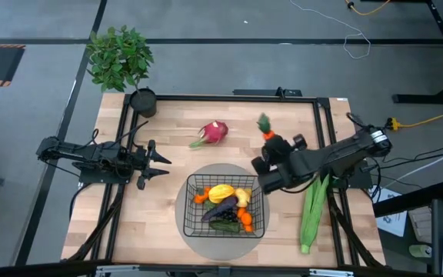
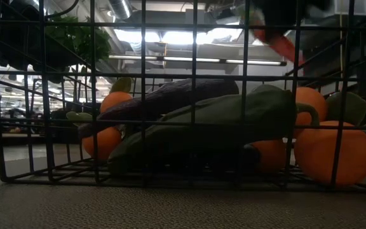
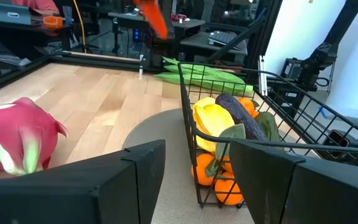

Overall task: Build produce basket
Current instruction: Put the orange carrot into the black wire basket

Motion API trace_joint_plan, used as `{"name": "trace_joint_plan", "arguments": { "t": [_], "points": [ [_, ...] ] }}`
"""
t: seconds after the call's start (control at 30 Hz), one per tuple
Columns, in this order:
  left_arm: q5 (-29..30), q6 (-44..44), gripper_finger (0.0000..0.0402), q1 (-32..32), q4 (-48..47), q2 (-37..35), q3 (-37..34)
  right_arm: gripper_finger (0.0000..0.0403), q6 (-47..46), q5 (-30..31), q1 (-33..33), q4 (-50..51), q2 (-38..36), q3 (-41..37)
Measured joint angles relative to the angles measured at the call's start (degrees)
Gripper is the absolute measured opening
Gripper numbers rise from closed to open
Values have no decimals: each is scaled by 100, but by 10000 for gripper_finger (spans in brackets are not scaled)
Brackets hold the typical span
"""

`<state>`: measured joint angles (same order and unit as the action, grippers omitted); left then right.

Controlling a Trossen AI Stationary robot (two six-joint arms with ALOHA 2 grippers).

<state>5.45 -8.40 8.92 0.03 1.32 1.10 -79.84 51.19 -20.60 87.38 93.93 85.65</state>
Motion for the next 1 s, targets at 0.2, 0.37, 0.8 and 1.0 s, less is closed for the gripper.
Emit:
{"name": "trace_joint_plan", "arguments": {
  "t": [0.2,0.37,0.8,1.0],
  "points": [
    [0,0,170,0,0,2,0,79,2859,175,-255,-2076,3,813],
    [0,0,170,-1,-2,2,0,79,5456,-935,-461,-5125,16,376],
    [0,0,170,-2,-2,2,0,78,6682,-2412,-296,-11851,283,-2637],
    [0,1,170,-1,-2,2,0,78,6813,-3041,-243,-12492,726,-2709]
  ]
}}
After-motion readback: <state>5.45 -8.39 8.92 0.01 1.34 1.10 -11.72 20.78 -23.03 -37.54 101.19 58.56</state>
